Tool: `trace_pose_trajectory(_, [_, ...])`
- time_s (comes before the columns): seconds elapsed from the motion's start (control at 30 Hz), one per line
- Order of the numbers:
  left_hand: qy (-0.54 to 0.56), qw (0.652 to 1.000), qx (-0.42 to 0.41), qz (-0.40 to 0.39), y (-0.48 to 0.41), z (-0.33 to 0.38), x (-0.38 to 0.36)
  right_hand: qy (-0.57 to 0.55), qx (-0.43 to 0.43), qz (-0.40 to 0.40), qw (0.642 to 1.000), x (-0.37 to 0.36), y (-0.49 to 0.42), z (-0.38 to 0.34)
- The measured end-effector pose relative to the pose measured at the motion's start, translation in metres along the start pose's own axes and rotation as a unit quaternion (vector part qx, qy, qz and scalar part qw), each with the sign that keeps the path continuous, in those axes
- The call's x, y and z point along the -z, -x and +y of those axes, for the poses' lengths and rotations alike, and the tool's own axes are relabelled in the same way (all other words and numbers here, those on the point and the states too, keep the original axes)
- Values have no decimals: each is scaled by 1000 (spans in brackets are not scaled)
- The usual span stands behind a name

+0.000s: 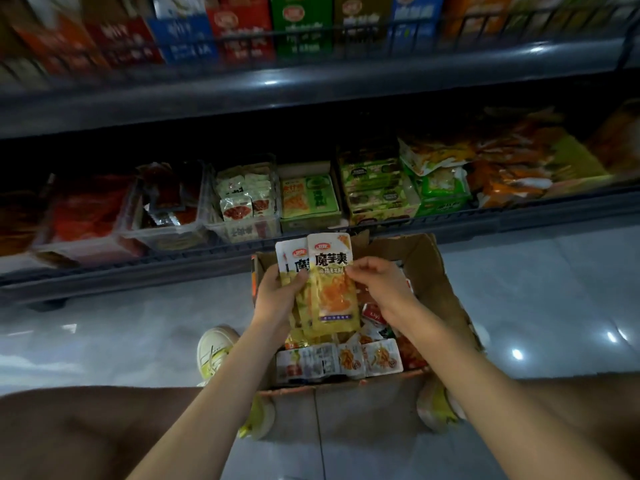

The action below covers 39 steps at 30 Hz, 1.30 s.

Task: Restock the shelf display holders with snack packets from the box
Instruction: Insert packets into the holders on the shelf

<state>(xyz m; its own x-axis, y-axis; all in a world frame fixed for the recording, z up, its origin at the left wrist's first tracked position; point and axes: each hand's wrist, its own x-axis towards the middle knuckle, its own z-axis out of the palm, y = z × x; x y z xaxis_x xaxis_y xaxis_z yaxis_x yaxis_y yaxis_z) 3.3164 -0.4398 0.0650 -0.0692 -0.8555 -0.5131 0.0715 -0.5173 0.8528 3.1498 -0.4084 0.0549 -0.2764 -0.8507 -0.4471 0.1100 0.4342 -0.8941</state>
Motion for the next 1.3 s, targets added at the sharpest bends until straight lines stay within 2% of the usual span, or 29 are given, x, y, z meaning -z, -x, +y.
trace_pose_trajectory(0.1, [73, 997, 18, -27, 24, 28, -14, 0, 43, 12, 999, -6, 20, -30])
trace_pose_trajectory(0.23, [91, 992, 7, -85, 47, 67, -18, 30, 113, 17, 993, -5, 40, -74])
trace_pose_trajectory(0.33, [52, 989, -52, -128, 60, 98, -22, 48, 154, 5, 987, -1, 52, -110])
trace_pose_trajectory(0.43, [37, 981, -121, -147, 69, 134, -31, 18, 186, -5, 982, 1, 61, -150])
trace_pose_trajectory(0.53, [37, 978, -154, -139, 71, 168, -42, -6, 214, -21, 977, 4, 69, -189])
trace_pose_trajectory(0.67, [-1, 971, -195, -139, 68, 211, -56, 21, 257, -16, 966, 10, 68, -237])
trace_pose_trajectory(0.77, [-42, 959, -237, -147, 63, 241, -62, 43, 283, 17, 958, 13, 59, -262])
trace_pose_trajectory(0.97, [-185, 914, -354, -71, 38, 297, -79, 97, 305, 104, 942, 15, 17, -304])
trace_pose_trajectory(1.1, [-232, 873, -429, -23, 12, 346, -103, 120, 357, 155, 913, 22, -10, -354])
trace_pose_trajectory(1.3, [-221, 880, -420, -9, -33, 393, -136, 250, 405, 190, 859, 38, -53, -408])
